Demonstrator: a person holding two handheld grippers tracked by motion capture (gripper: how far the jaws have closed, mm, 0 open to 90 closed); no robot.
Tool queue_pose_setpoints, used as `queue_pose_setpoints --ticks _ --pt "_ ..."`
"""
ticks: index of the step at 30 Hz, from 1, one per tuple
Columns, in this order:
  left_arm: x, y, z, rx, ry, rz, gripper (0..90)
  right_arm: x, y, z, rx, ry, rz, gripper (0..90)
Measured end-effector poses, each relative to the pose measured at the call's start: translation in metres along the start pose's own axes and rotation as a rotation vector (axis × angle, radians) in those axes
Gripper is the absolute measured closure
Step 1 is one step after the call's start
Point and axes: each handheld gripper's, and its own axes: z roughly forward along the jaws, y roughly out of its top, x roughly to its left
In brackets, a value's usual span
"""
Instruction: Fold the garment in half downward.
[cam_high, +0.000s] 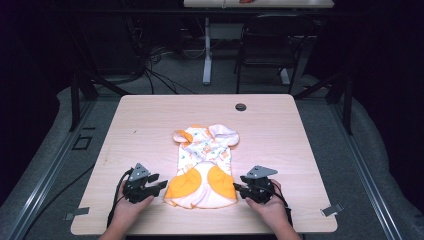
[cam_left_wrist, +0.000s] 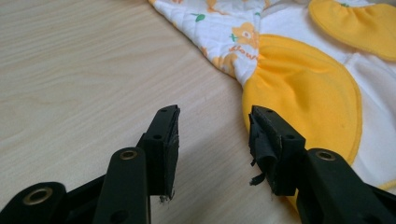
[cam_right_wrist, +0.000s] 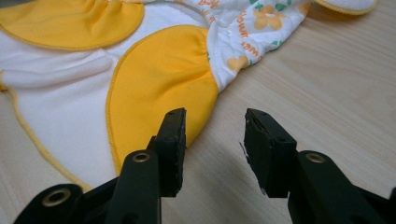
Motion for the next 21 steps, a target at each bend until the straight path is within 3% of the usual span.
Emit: queue_pose_setpoints --ticks 7,11,14,16,21 --pt "-0.005 0.003 0.005 0.011 0.000 0.034 55.9 0.000 0.003 0.005 0.003 0.011 -0.003 59.8" --pt "-0.010 0.008 0.011 0.023 -0.004 0.050 64.5 0.002 0.011 0.006 0.002 0.028 0.004 67.3" --pt "-0.012 0.012 0.014 0.036 0.000 0.068 68.2 0.004 0.016 0.007 0.006 0.024 -0.011 72.9" --pt "-0.013 0.020 0.019 0.041 0.001 0.088 77.6 0.005 0.026 0.011 0.015 0.018 -0.044 80.0" --pt "-0.013 0.028 0.028 0.043 0.004 0.087 87.9 0.002 0.035 0.021 0.029 0.014 -0.046 85.7"
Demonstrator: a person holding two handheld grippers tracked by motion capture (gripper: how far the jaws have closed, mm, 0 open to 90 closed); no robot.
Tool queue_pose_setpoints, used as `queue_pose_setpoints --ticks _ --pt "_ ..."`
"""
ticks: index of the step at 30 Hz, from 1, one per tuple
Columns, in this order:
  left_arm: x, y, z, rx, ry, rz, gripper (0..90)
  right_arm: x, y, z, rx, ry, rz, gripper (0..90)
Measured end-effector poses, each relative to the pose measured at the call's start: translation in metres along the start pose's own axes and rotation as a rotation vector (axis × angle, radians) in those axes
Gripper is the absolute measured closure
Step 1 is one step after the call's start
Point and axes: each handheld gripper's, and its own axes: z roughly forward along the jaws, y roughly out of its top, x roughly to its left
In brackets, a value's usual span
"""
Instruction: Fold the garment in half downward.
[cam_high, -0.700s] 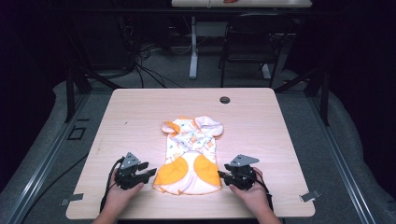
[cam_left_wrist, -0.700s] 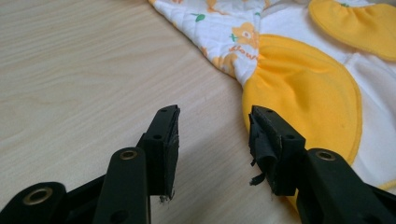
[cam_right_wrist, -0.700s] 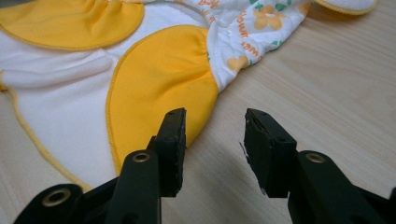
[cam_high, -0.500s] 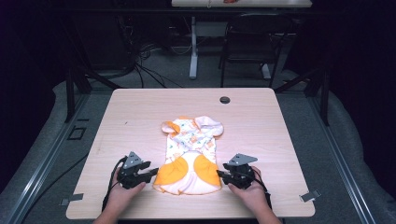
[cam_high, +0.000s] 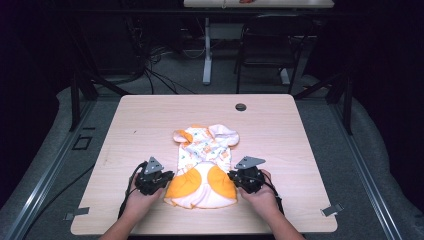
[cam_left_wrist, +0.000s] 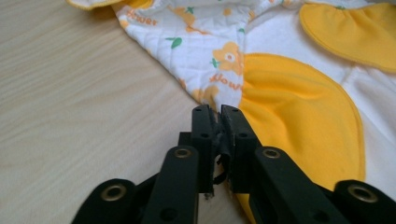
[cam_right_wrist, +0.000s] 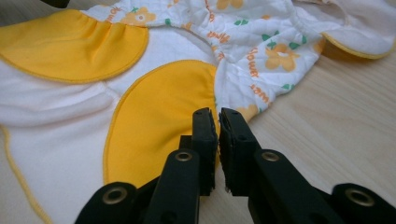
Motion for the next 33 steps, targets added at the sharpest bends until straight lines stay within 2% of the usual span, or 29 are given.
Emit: queue_pose_setpoints --ticks 1,2,5,7,9,13,16,19,20,30,33 --pt "0.000 0.003 0.004 0.005 0.004 0.006 88.8 -0.002 0.005 0.005 0.024 -0.012 -0.019 87.5" --pt "0.000 0.009 0.011 0.009 0.000 0.012 89.1 -0.002 0.007 0.009 0.019 -0.010 -0.015 88.0" --pt "-0.001 0.013 0.017 0.005 -0.002 0.012 89.5 -0.003 0.012 0.014 0.028 -0.007 -0.021 89.2" --pt "-0.001 0.017 0.025 0.023 0.008 0.025 89.5 -0.006 0.017 0.022 0.055 -0.004 -0.034 89.7" --pt "-0.002 0.018 0.027 0.032 0.007 0.029 89.5 -0.006 0.018 0.024 0.055 -0.007 -0.029 89.7" --pt "-0.003 0.018 0.031 0.055 0.005 0.059 89.6 -0.006 0.017 0.033 0.094 0.001 -0.040 89.8" --pt "-0.003 0.016 0.030 0.053 -0.007 0.065 89.6 -0.005 0.016 0.033 0.092 0.005 -0.048 89.8" --pt "-0.005 0.015 0.028 0.061 -0.012 0.089 89.5 -0.003 0.015 0.032 0.104 0.015 -0.053 89.8" --pt "-0.006 0.014 0.027 0.067 -0.015 0.097 89.5 -0.002 0.015 0.031 0.116 0.024 -0.061 89.8" --pt "-0.016 0.003 0.012 0.088 -0.041 0.161 89.4 0.012 0.004 0.020 0.120 0.089 -0.086 89.7" --pt "-0.020 -0.001 0.008 0.083 -0.032 0.185 89.4 0.014 0.001 0.017 0.127 0.108 -0.090 89.6"
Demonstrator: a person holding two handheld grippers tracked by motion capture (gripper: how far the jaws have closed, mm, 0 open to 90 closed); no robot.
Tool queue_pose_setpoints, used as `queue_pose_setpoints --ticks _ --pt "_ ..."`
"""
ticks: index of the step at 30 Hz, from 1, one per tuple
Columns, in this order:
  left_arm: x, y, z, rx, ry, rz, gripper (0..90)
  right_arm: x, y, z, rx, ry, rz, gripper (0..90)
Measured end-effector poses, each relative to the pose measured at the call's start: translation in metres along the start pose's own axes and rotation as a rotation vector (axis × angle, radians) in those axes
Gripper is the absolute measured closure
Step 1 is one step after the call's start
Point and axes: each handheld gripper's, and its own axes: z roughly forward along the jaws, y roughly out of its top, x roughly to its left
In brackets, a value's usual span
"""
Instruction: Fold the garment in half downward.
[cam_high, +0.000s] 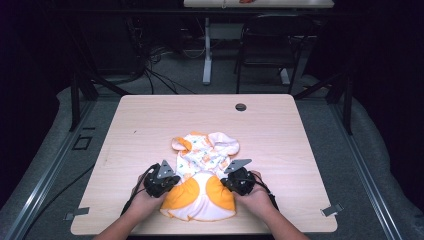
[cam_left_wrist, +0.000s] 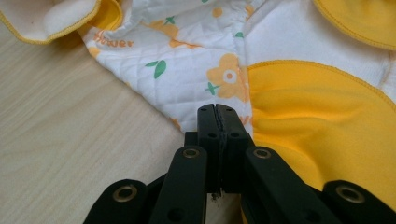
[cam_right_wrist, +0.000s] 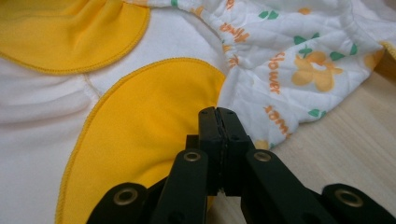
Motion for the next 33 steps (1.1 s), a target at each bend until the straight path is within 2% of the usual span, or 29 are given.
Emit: queue_pose_setpoints --ticks 6,12,21,27,29,33 --pt "-0.007 -0.005 -0.007 0.007 -0.011 0.013 89.5 0.006 -0.005 -0.003 -0.014 0.008 -0.002 89.7" --pt "-0.011 -0.012 -0.012 -0.006 -0.025 -0.007 89.5 0.013 -0.010 -0.006 -0.020 0.027 -0.012 89.6" --pt "-0.013 -0.017 -0.017 -0.010 -0.039 -0.019 89.4 0.017 -0.012 -0.008 -0.010 0.039 -0.027 89.2" --pt "-0.011 -0.012 -0.017 0.016 -0.051 -0.023 87.5 0.015 -0.009 -0.009 0.000 0.048 -0.011 85.0" --pt "-0.008 -0.009 -0.017 0.023 -0.043 -0.013 84.7 0.014 -0.005 -0.011 -0.001 0.037 -0.021 85.0" --pt "0.003 0.003 -0.018 0.017 -0.038 -0.033 80.7 0.005 0.008 -0.018 -0.021 0.013 -0.025 84.8"
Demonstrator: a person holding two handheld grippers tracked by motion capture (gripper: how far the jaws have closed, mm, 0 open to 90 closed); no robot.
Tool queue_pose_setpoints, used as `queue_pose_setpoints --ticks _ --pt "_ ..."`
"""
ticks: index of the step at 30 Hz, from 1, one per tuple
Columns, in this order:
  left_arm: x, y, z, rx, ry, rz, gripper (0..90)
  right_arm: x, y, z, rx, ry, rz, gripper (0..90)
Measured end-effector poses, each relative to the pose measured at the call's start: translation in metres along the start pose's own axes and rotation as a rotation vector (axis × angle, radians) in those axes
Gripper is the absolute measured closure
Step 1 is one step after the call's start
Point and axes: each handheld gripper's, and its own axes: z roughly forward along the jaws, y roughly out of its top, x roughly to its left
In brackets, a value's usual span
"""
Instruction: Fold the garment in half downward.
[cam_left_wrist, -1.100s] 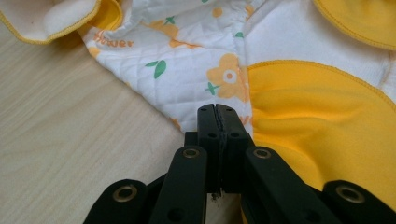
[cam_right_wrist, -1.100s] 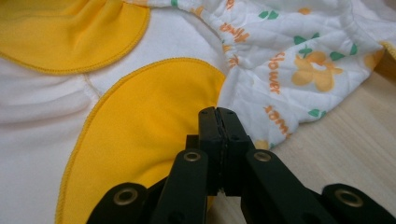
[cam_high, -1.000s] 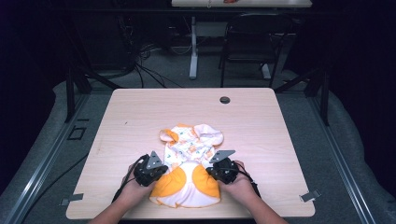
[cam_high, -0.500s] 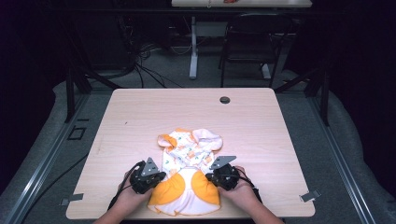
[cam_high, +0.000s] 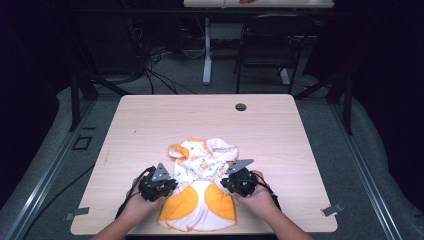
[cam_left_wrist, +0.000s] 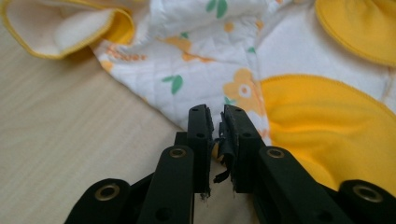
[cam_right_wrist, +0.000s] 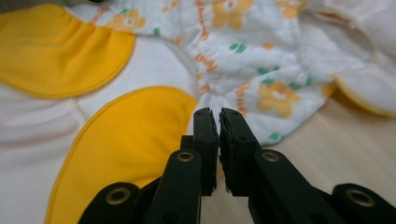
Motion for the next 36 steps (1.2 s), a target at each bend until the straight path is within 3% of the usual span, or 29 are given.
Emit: queue_pose_setpoints --ticks 2,5,13,17,25,33,36 --pt "0.007 0.009 0.000 -0.011 0.011 0.000 79.1 -0.007 0.008 -0.002 -0.002 -0.017 -0.009 84.7" --pt "0.020 0.022 0.002 -0.024 0.019 -0.033 77.0 -0.020 0.019 -0.002 -0.003 -0.037 0.008 84.7" --pt "0.052 0.050 0.013 -0.014 0.031 -0.078 74.9 -0.053 0.046 0.005 0.003 -0.067 0.038 81.9" --pt "0.063 0.063 0.020 -0.013 0.043 -0.091 73.4 -0.068 0.058 0.012 0.039 -0.101 0.039 81.9" --pt "0.076 0.085 0.033 -0.010 0.046 -0.067 71.4 -0.085 0.078 0.025 0.072 -0.126 0.005 78.8" --pt "0.084 0.094 0.048 -0.005 0.046 -0.052 69.4 -0.097 0.087 0.042 0.069 -0.151 0.046 75.4" --pt "0.089 0.093 0.052 -0.009 0.045 -0.071 68.6 -0.100 0.088 0.046 0.065 -0.159 0.054 73.3"
